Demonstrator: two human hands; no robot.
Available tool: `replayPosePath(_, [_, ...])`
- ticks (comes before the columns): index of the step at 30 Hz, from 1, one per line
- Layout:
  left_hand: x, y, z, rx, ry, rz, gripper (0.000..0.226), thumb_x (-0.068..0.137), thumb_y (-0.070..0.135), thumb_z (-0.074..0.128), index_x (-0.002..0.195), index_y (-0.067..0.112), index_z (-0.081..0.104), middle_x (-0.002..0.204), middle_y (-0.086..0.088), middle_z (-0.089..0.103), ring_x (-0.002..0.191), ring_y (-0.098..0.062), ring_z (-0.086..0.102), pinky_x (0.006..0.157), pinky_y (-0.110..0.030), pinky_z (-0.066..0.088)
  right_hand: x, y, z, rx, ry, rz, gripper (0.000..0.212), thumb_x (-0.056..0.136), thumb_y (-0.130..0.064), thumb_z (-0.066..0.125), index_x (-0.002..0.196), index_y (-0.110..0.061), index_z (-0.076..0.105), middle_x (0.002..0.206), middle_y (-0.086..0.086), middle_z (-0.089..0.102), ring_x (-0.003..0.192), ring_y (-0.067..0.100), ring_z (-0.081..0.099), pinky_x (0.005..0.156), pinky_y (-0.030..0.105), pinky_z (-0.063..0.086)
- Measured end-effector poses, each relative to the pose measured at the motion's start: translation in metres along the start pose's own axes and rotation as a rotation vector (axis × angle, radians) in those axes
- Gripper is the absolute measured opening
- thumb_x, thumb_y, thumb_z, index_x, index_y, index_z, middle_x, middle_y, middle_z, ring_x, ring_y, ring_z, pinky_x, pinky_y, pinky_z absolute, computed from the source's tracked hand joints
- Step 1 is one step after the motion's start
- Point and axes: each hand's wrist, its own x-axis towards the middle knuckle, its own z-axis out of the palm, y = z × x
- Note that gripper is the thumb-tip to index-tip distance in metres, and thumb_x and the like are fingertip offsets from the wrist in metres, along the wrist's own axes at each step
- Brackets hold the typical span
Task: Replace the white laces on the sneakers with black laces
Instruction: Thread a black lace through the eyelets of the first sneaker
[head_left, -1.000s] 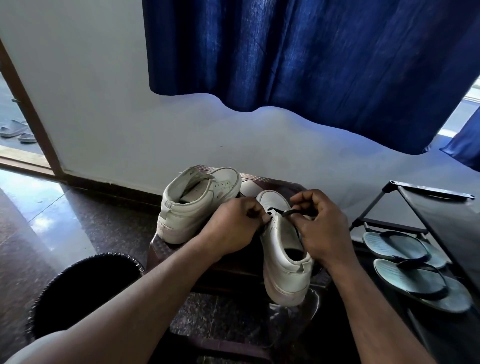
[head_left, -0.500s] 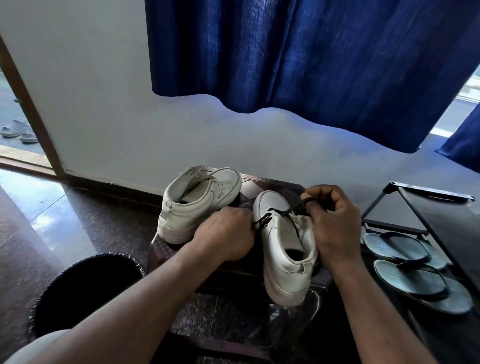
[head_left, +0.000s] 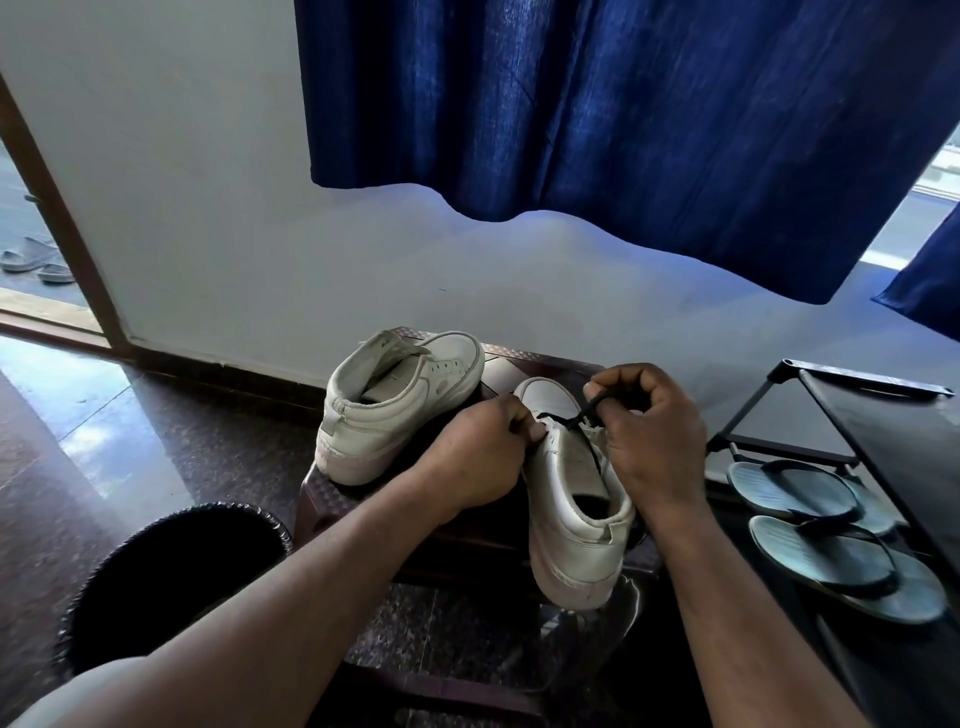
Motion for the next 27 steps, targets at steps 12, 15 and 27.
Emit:
replayPosePath(12, [-0.011, -0.004, -0.014, 0.367, 0.087, 0.087, 0.009, 0.097, 0.023, 0.058, 0.091, 0.028, 0.056, 0.104, -0.001, 0.07, 0.1, -0.028, 0.065, 0.082, -0.038, 0.051, 0.005, 0.005, -0.008, 0.075, -0.016, 0.024, 0.019, 0.085, -0.006, 0.078, 0.083, -0.025, 0.075, 0.081, -0.012, 0.076, 0.077, 0.003, 0.07, 0.077, 0.028, 0.056])
replayPosePath(15, [-0.006, -0.003, -0.012, 0.181, 0.091, 0.125, 0.011, 0.1, 0.031, 0.061, 0.089, 0.031, 0.06, 0.089, 0.008, 0.065, 0.085, -0.015, 0.06, 0.072, -0.031, 0.043, 0.009, 0.005, -0.014, 0.139, 0.008, 0.04, 0.018, 0.086, -0.004, 0.078, 0.086, -0.022, 0.076, 0.082, -0.007, 0.077, 0.08, 0.008, 0.071, 0.083, 0.034, 0.06])
replayPosePath(27, [-0.003, -0.001, -0.005, 0.261, -0.006, 0.132, 0.013, 0.1, 0.018, 0.053, 0.088, 0.025, 0.053, 0.101, 0.004, 0.063, 0.094, -0.022, 0.058, 0.08, -0.036, 0.047, 0.009, 0.005, -0.012, 0.032, 0.071, 0.01, 0.015, 0.089, -0.035, 0.081, 0.081, -0.024, 0.073, 0.077, -0.005, 0.074, 0.062, 0.013, 0.065, 0.073, 0.036, 0.057])
